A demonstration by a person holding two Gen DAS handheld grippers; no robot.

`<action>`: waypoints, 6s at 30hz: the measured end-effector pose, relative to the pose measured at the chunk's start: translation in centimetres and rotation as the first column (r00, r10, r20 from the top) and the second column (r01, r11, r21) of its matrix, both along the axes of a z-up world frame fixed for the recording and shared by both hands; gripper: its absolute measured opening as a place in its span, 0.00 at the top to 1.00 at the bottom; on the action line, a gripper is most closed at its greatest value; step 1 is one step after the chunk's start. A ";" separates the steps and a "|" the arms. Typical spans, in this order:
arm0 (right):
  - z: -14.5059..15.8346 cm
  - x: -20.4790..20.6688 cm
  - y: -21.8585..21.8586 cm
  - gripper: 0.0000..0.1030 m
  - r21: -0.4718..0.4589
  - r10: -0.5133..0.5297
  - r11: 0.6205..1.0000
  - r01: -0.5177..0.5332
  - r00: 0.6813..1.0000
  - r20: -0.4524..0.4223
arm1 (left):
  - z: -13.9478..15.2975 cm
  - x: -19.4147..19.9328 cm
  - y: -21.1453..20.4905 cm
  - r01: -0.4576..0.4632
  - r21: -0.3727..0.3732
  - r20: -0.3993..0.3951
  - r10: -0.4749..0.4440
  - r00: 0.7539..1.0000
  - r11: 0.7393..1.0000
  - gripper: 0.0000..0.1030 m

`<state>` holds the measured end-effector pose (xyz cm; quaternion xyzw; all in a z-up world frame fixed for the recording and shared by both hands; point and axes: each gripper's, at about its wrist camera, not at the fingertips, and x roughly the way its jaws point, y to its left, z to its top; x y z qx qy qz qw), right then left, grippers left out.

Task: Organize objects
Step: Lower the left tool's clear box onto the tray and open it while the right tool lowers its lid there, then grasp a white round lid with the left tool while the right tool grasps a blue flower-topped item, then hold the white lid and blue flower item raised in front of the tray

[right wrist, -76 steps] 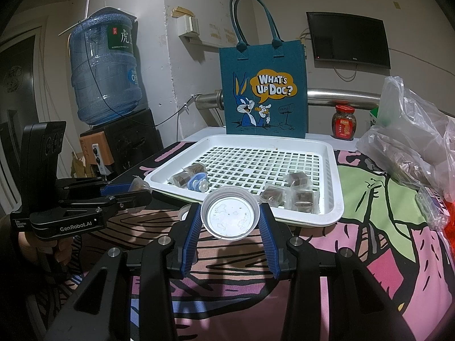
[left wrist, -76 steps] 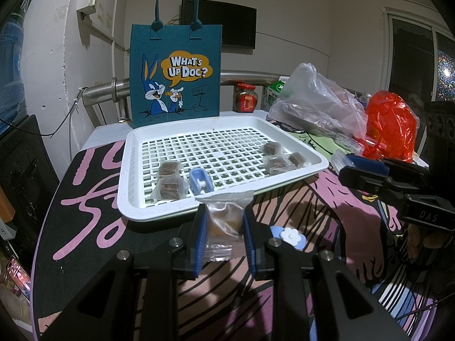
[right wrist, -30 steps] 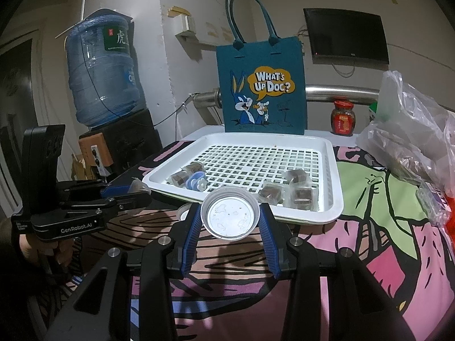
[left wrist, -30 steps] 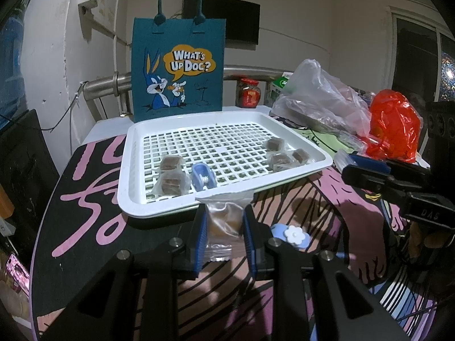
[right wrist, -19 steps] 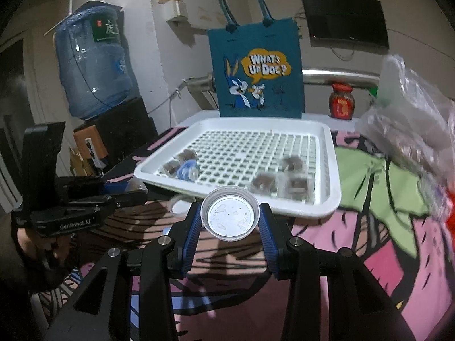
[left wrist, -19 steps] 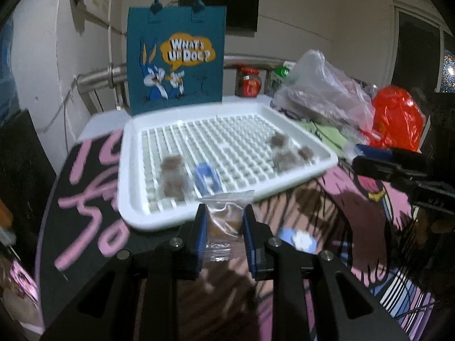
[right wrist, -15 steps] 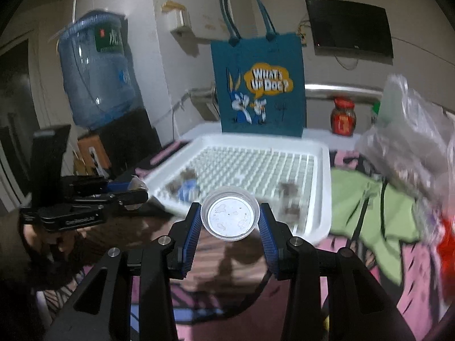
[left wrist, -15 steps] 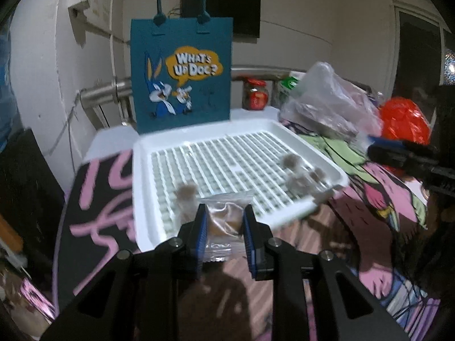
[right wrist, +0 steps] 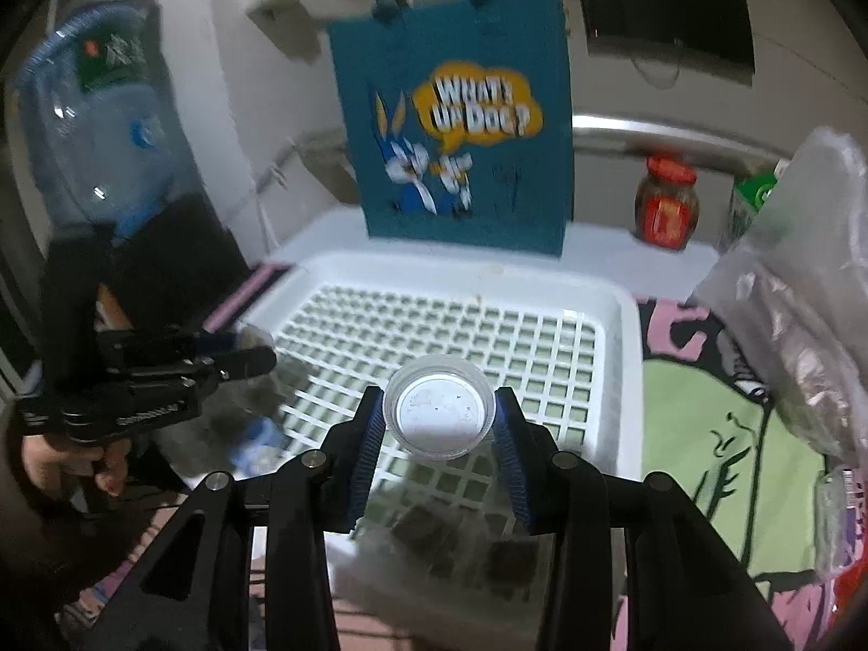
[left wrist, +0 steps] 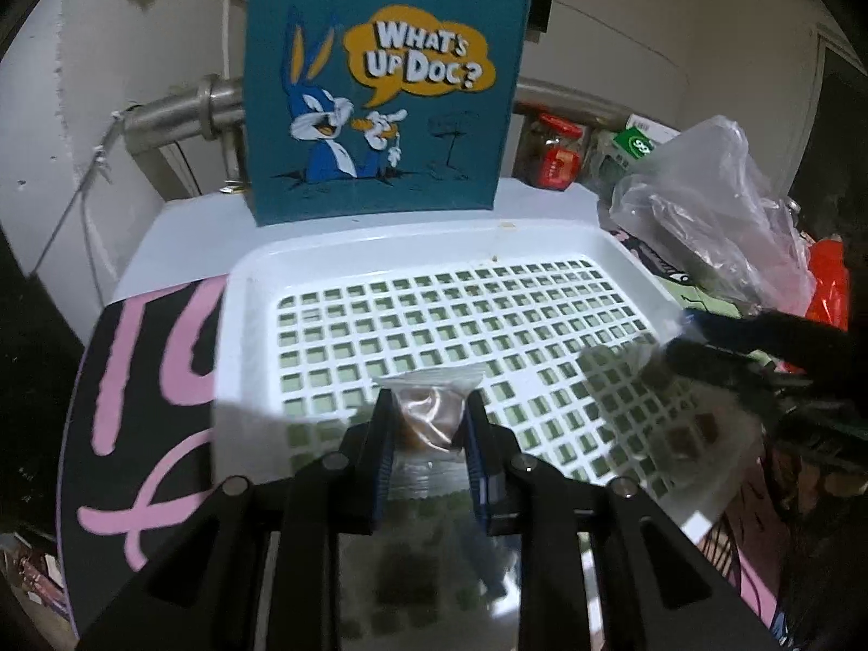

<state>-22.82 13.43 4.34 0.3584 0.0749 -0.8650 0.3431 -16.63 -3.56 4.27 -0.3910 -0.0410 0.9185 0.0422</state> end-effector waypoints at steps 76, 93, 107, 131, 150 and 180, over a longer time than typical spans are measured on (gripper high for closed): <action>-4.7 16.3 -1.2 0.81 0.087 0.264 0.960 -0.266 0.964 0.034 | -3.6 9.9 4.3 0.077 0.025 0.072 -0.079 0.994 0.997 0.94; -2.7 16.5 2.7 0.81 0.004 0.101 0.995 -0.101 0.994 -0.050 | -1.7 14.3 4.0 0.098 0.016 -0.047 -0.097 0.994 0.995 0.96; -2.5 16.7 3.6 0.81 -0.017 0.058 0.998 -0.060 0.995 -0.082 | -1.3 15.0 4.2 0.096 -0.003 -0.097 -0.096 0.991 0.995 0.96; -1.8 17.3 4.7 0.81 -0.082 0.045 0.995 -0.055 0.992 -0.118 | -1.1 15.3 4.2 0.092 -0.008 -0.118 -0.092 0.989 0.996 0.96; -1.8 17.0 4.8 0.81 -0.089 0.043 0.995 -0.053 0.993 -0.113 | -1.1 15.3 4.1 0.092 -0.008 -0.117 -0.093 0.989 0.996 0.96; -1.8 16.9 4.9 0.81 -0.091 0.044 0.994 -0.054 0.993 -0.112 | -1.2 15.2 4.0 0.093 -0.006 -0.117 -0.093 0.989 0.996 0.96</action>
